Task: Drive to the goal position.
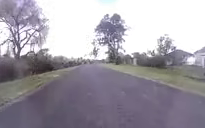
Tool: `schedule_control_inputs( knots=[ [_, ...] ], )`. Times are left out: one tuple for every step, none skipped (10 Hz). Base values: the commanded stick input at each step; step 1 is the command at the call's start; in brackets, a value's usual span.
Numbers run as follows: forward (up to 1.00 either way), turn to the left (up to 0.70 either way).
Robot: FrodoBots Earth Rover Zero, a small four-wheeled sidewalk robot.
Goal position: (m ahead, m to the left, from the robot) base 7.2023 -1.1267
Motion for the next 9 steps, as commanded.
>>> schedule_control_inputs(
  knots=[
    [0.85, 0.0],
    [0.85, 0.0],
    [0.85, 0.0],
    [0.85, 0.0],
    [0.85, 0.0],
    [0.85, 0.0],
    [0.85, 0.0],
    [0.85, 0.0],
    [0.85, 0.0]
  ],
)
